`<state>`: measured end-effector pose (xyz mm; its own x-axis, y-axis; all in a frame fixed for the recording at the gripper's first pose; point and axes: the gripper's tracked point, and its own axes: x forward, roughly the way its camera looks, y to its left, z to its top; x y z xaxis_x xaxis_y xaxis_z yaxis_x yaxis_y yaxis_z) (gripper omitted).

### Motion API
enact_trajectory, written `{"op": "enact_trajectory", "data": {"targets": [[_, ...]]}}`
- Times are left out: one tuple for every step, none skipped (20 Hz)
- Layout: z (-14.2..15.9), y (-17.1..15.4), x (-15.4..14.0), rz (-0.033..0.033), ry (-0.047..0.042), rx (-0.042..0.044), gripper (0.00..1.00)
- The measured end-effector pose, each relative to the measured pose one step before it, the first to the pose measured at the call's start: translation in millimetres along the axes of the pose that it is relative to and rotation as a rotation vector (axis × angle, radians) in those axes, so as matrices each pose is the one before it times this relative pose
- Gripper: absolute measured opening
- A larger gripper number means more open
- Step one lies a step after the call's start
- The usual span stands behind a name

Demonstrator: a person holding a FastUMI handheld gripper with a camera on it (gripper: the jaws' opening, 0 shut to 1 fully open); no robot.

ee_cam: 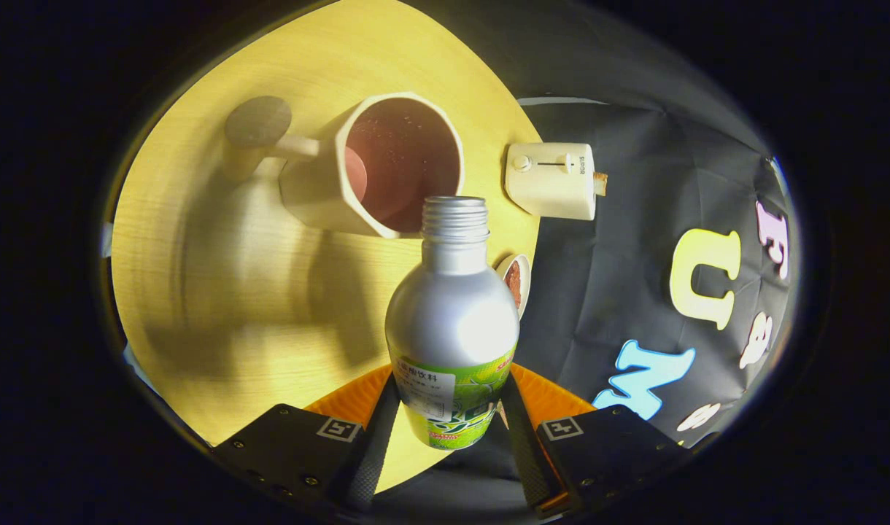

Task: Take the bottle from table, then pour the juice into the cup, finally place the bottle on the coaster

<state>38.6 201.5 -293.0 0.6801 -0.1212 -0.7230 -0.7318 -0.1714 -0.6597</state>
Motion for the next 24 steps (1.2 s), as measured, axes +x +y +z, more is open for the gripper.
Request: {"op": "enact_trajectory", "data": {"targets": [[-2.13,0.76,1.23,0.00791,0.00447,-0.00592,0.75],[-1.76,1.38,-0.69,0.00664,0.00689,-0.00477,0.75],[-1.09,-0.5,-0.4,0.00378,0.00508,-0.006,0.75],[0.68,-0.47,-0.89,0.00189,0.00339,-0.00815,0.75],[-0.49,-1.25,-0.89,0.00214,0.00334,-0.01008,0.74],[-1.79,-1.9,1.37,0.00271,0.00209,-0.01032,0.75],[0.16,-0.85,-0.55,-0.00134,-0.00019,-0.01076,0.75],[1.48,-1.32,-2.49,-0.00347,0.00132,-0.01063,0.75],[0.23,-1.8,-2.15,-0.00238,0.00035,-0.00846,0.75],[-0.49,-0.16,-0.05,0.00136,0.00222,-0.00456,0.75],[-0.2,1.13,-0.05,0.00372,0.00285,-0.00188,0.75],[-0.13,0.23,0.14,0.00278,0.00211,-0.00293,0.75],[0.12,-0.67,-0.81,-0.00037,0.00353,-0.00638,0.75],[-0.17,-1.21,-0.76,-0.00215,0.00373,-0.00747,0.74],[0.02,-0.34,-0.09,0.00005,0.00281,-0.00625,0.75],[-0.55,-1.11,-0.11,-0.00127,0.00413,-0.0037,0.75],[-0.29,-1.41,-0.17,0.00078,0.00378,-0.00341,0.75],[-0.22,1.78,0.56,0.00527,0.00428,-0.00437,0.75],[-1.02,-0.22,-0.77,0.002,0.00458,-0.00709,0.75],[-0.37,0.18,0.42,0.00191,0.00402,-0.0083,0.75],[-0.65,-0.98,-1.35,0.00186,0.00322,-0.00564,0.75],[-0.11,-0.18,1.02,0.00251,0.00143,-0.00241,0.75],[0.28,-0.6,-0.07,0.00121,0.00099,-0.00122,0.75],[0.37,0.81,1.44,0.00224,0.00134,-0.00154,0.75]]}}
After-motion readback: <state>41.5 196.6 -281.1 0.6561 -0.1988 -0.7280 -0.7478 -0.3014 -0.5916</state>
